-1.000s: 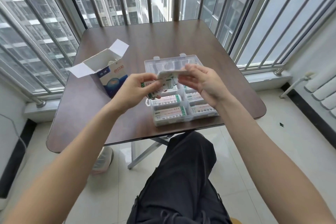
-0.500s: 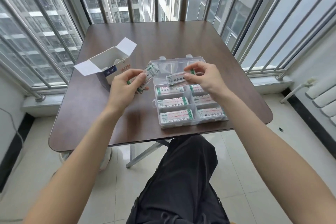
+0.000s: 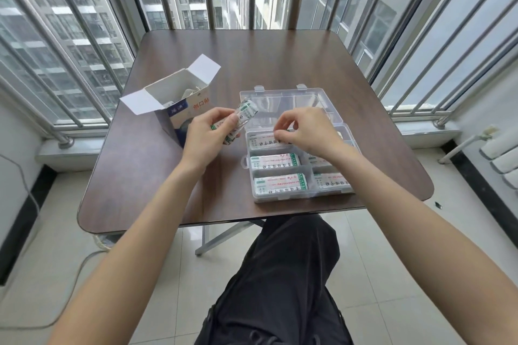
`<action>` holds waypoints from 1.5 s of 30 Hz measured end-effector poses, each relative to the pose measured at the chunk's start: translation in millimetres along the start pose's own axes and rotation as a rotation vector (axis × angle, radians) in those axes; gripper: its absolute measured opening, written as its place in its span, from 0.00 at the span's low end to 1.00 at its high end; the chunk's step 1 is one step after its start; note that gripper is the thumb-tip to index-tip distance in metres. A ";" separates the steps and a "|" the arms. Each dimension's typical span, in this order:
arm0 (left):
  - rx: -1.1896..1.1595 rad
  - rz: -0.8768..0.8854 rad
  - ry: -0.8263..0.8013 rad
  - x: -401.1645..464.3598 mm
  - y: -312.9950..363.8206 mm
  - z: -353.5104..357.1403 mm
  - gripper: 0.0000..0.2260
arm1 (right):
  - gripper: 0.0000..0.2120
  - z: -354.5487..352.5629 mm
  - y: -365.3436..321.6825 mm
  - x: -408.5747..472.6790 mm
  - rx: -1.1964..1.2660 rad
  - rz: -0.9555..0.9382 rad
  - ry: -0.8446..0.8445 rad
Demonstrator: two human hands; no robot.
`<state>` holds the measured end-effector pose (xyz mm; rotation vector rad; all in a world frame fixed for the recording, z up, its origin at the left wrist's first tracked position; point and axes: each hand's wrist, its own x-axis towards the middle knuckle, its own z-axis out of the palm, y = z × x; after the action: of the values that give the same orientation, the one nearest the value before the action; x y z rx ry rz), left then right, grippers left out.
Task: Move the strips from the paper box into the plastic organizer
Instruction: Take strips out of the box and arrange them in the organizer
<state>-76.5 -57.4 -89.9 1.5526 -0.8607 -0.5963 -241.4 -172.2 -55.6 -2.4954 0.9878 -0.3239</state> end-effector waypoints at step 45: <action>1.068 0.621 -0.461 29.7 49.7 104.1 0.13 | 0.03 -48.1 87.1 -25.4 0.139 0.005 0.019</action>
<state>-149.7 -145.0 -55.5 1.9163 -2.1460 0.0254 -328.7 -226.1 -56.2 -2.3685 0.9458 -0.4007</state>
